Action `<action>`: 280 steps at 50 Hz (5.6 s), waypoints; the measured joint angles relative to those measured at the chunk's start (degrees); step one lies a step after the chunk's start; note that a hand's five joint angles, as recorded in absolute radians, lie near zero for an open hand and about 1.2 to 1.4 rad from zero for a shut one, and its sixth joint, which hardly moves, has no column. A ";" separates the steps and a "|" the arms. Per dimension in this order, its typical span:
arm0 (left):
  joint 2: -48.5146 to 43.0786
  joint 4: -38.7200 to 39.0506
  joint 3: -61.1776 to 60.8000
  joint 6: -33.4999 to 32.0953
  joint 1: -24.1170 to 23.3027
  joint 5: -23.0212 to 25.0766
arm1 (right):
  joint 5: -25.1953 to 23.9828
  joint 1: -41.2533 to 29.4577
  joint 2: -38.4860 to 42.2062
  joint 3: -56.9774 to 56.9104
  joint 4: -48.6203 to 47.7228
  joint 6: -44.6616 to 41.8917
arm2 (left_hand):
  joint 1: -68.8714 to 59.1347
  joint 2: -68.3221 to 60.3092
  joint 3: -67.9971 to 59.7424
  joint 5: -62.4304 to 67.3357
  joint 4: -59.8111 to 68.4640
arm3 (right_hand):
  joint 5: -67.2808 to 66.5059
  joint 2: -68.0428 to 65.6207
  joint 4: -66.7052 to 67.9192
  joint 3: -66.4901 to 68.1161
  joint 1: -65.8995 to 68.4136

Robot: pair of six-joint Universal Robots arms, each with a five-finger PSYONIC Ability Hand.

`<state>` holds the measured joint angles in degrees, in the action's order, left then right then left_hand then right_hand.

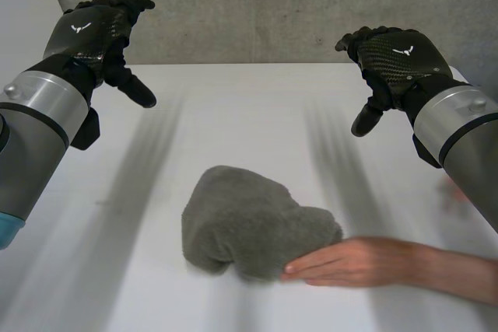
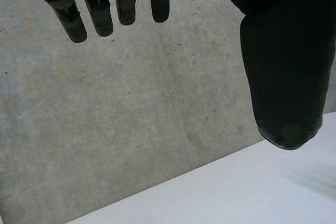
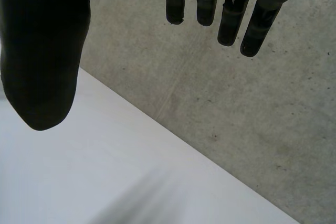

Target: Fold the towel.

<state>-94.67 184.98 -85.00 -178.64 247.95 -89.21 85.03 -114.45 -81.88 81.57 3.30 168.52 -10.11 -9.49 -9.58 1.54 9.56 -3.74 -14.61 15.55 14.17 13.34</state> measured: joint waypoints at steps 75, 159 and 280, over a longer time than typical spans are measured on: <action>-12.38 15.04 15.66 -2.98 -3.18 2.27 | -3.96 -7.34 8.18 -1.31 -46.10 -4.86 | -57.84 -60.22 -60.05 57.10 60.13 | -59.30 -59.17 61.12 59.74 61.47; -27.08 -14.32 7.23 -9.05 -4.29 5.15 | -8.77 -4.53 46.48 -47.53 28.70 2.29 | -3.91 -4.31 -4.37 2.22 4.39 | -8.24 -10.05 8.34 9.83 10.95; -13.86 16.29 -18.31 -16.61 10.83 2.15 | -9.68 0.91 9.29 13.91 -5.74 -8.06 | -2.29 -2.60 -2.66 0.91 2.67 | 0.24 0.30 -0.41 -0.10 0.39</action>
<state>-108.53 201.27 -103.31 -195.25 258.78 -87.07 75.35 -113.54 -72.59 95.48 -2.43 160.46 -12.40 -12.09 -12.25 2.44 12.24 -3.49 -14.31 15.14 14.08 13.73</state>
